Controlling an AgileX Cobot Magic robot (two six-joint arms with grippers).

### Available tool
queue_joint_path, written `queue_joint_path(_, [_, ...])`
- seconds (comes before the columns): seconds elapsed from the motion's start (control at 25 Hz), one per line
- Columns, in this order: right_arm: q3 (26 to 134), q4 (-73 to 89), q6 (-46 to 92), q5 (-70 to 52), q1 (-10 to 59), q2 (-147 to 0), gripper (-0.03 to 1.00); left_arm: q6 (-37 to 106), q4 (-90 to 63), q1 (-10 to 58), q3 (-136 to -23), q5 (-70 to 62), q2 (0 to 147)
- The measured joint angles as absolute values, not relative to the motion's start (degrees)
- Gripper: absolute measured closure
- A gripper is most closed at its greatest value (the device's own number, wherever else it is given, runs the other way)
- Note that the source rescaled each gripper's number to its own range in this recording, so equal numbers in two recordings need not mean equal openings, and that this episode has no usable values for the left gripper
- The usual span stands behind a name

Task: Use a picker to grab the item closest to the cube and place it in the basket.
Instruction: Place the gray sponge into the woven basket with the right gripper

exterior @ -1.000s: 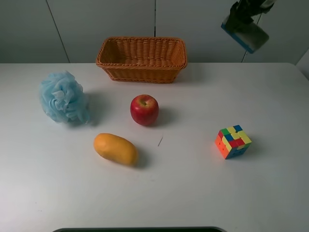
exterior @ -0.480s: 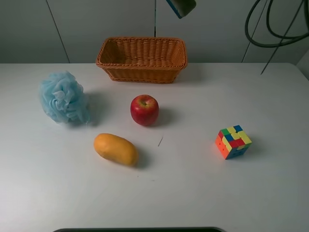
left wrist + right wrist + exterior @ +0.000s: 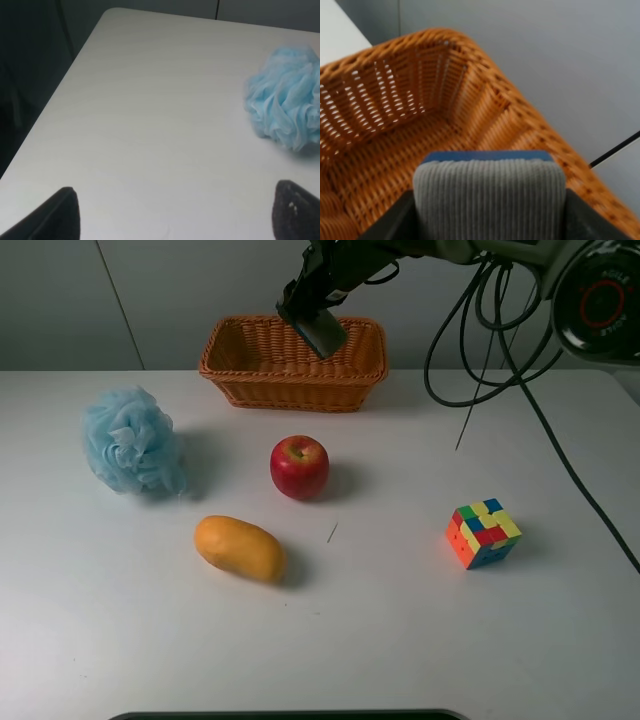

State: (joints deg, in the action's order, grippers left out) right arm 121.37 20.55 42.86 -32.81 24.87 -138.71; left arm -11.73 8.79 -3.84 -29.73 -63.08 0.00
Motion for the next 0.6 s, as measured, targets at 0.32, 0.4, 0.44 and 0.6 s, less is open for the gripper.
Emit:
queue_joint_path(0.32, [121.37, 20.66, 42.86, -32.68, 25.01, -139.93, 0.93, -11.63, 8.79, -3.84, -29.73, -63.08, 0.00])
queue_joint_path(0.4, [121.37, 20.66, 42.86, -32.79, 25.01, -139.93, 0.93, -11.63, 8.79, -3.84, -29.73, -63.08, 0.00])
queue_joint_path(0.44, [121.37, 20.66, 42.86, -33.07, 25.01, -139.93, 0.93, -11.63, 8.79, -3.84, -29.73, -63.08, 0.00])
queue_joint_path(0.6, [121.37, 20.75, 42.86, -33.16, 25.01, -139.93, 0.32, -11.63, 8.79, -3.84, -29.73, -63.08, 0.00])
